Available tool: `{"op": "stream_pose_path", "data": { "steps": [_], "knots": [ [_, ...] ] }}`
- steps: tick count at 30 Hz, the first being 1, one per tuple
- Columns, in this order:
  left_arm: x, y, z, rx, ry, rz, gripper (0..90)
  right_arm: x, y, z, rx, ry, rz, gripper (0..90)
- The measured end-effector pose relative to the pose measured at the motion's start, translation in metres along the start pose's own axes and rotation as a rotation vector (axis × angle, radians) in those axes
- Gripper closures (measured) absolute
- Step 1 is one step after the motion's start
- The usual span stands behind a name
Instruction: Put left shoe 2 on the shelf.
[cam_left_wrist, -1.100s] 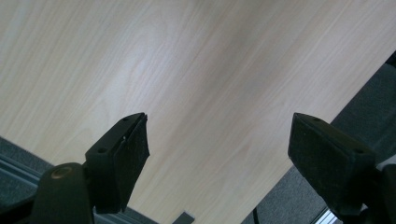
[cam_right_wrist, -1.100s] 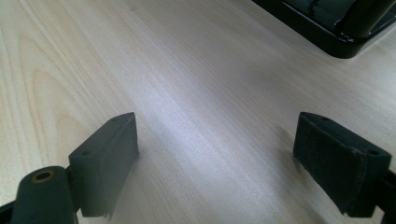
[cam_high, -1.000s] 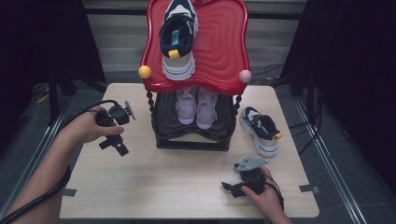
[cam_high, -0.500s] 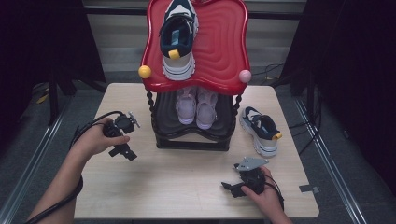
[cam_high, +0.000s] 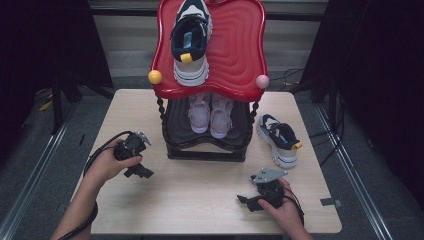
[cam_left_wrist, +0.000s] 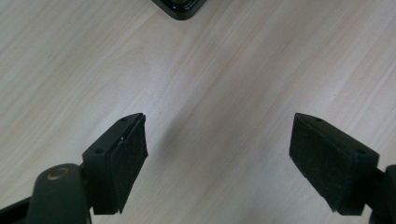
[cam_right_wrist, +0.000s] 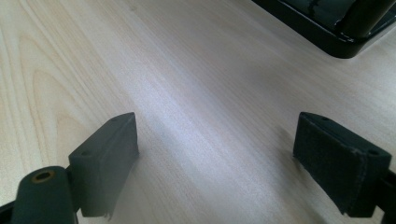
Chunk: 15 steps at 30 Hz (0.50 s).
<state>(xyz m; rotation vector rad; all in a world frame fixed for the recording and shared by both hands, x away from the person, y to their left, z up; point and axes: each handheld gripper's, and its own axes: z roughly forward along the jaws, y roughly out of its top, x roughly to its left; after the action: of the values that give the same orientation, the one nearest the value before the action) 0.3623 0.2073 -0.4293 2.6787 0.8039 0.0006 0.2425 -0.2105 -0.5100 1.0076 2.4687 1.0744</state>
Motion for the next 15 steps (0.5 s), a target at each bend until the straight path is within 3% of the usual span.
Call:
{"op": "stream_pose_path", "data": {
  "steps": [15],
  "knots": [
    [0.0,-0.013,0.031,-0.1,0.015,-0.058,17.7,0.0,0.0,0.0,-0.002,0.002,-0.001,13.4]
  ]
}}
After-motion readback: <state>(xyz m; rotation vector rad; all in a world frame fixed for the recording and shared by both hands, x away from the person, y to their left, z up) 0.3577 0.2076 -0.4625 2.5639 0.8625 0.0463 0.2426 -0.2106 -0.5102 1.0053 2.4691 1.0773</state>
